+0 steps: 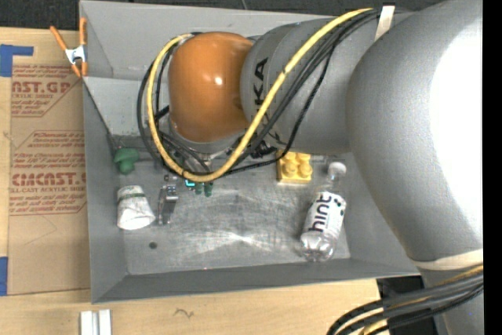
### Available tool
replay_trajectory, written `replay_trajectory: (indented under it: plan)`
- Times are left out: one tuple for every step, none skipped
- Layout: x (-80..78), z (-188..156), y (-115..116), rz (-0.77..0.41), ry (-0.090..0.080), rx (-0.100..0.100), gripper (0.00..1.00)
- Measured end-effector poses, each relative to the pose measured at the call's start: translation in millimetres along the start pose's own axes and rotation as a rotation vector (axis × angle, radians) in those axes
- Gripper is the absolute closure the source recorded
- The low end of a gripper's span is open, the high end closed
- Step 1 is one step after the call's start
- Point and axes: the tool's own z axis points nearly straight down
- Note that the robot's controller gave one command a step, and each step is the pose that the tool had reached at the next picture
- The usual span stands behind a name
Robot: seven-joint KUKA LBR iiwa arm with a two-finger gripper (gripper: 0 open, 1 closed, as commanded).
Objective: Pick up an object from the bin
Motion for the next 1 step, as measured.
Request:
replay_trajectory:
  plan:
    - [-2.3,-4.0,-0.9,0.002,-0.007,-0.001,0.00]
